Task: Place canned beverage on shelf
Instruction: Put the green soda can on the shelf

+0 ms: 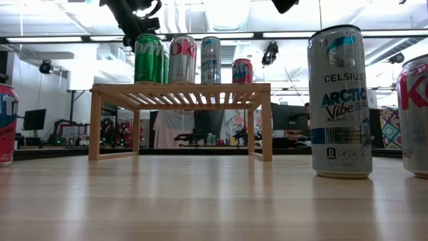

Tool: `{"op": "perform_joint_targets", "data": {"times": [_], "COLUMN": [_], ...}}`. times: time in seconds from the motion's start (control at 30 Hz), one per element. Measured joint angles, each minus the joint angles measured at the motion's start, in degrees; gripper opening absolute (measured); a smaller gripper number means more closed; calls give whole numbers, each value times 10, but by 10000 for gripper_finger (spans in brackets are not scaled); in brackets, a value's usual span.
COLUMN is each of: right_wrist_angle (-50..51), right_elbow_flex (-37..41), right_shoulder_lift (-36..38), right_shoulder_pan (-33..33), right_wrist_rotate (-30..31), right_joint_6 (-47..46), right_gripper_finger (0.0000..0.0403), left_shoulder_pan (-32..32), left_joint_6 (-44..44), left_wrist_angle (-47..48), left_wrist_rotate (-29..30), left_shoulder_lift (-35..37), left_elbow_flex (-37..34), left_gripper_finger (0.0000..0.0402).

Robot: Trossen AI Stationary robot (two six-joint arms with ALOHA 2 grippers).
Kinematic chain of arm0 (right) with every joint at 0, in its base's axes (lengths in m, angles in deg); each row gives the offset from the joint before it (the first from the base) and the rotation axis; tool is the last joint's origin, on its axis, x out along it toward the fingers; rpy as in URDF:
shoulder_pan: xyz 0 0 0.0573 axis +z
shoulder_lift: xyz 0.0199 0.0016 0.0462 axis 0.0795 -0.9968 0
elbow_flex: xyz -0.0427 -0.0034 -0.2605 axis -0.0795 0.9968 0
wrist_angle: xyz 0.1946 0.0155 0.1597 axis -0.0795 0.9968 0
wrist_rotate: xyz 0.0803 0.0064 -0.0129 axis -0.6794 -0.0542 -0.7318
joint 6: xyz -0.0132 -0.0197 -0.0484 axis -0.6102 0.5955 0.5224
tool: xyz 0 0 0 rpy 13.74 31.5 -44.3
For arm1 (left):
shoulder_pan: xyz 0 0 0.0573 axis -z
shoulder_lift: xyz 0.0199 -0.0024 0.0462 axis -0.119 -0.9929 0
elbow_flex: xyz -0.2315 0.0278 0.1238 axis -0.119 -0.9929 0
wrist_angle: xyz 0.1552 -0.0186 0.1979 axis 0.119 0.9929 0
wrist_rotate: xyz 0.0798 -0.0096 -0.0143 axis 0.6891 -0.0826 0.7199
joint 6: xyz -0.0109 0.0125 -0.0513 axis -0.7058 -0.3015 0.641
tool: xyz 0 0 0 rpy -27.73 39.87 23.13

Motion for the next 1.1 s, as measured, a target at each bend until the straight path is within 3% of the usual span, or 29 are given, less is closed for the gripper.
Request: {"op": "perform_joint_targets", "data": {"times": [0.43, 1.1], "right_wrist_angle": [-1, -13], "right_elbow_flex": [0, 0], "right_shoulder_lift": [0, 0], "right_shoulder_pan": [0, 0], "right_wrist_rotate": [0, 0], "right_joint_6": [-4, -4], "right_gripper_finger": [9, 9], "left_shoulder_pan": [-2, -2], "left_joint_6": [1, 7], "left_wrist_angle": [-30, -27], "left_wrist_rotate": [-16, -26], "left_shoulder_lift": [1, 2], "left_elbow_flex": [-37, -38], "left_gripper_finger": [292, 292]}}
